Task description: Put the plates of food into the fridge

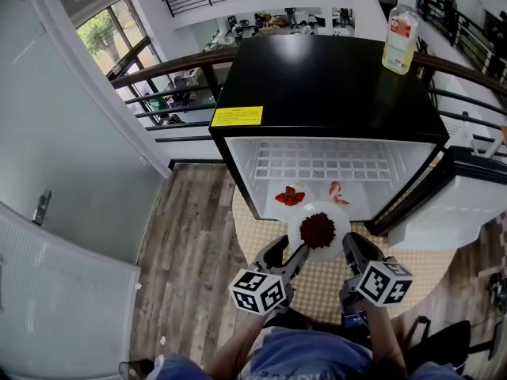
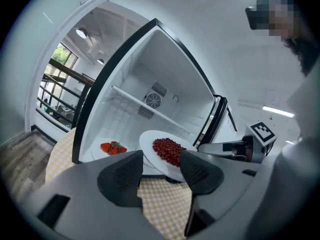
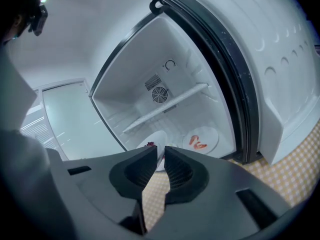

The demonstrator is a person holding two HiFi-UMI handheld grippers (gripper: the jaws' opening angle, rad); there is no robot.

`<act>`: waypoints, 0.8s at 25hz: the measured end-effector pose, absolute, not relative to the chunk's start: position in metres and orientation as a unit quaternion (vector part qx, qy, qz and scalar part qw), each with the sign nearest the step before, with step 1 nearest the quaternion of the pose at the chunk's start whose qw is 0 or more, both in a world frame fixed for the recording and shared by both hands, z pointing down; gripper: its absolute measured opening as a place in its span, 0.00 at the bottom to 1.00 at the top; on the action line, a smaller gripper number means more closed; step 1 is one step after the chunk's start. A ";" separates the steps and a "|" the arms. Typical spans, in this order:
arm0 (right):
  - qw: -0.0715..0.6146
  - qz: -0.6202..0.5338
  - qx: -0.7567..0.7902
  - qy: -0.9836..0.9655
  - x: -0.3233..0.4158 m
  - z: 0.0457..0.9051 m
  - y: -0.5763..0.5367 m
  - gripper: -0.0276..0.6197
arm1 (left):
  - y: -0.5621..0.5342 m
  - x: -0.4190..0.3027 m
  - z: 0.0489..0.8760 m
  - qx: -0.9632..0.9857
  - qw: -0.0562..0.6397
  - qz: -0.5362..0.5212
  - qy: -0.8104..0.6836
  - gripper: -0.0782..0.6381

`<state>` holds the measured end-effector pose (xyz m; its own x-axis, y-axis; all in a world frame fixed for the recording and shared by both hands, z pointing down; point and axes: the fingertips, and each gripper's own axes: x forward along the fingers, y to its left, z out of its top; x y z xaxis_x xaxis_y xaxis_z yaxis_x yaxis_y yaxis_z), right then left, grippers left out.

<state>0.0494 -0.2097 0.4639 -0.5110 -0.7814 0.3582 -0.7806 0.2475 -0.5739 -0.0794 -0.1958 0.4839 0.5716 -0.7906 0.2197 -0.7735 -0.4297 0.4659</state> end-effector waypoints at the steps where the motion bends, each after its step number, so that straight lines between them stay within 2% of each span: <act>1: 0.007 -0.358 -0.498 0.790 0.051 0.458 -0.212 0.13 | -0.198 -0.080 0.476 0.847 0.262 -0.024 -0.462 0.44; 9: 0.045 -0.343 -0.479 0.807 0.040 0.416 -0.234 0.13 | -0.218 -0.087 0.436 0.854 0.229 -0.053 -0.465 0.44; 20: 0.077 -0.312 -0.486 0.812 0.040 0.379 -0.288 0.13 | -0.268 -0.093 0.399 0.851 0.218 -0.078 -0.471 0.44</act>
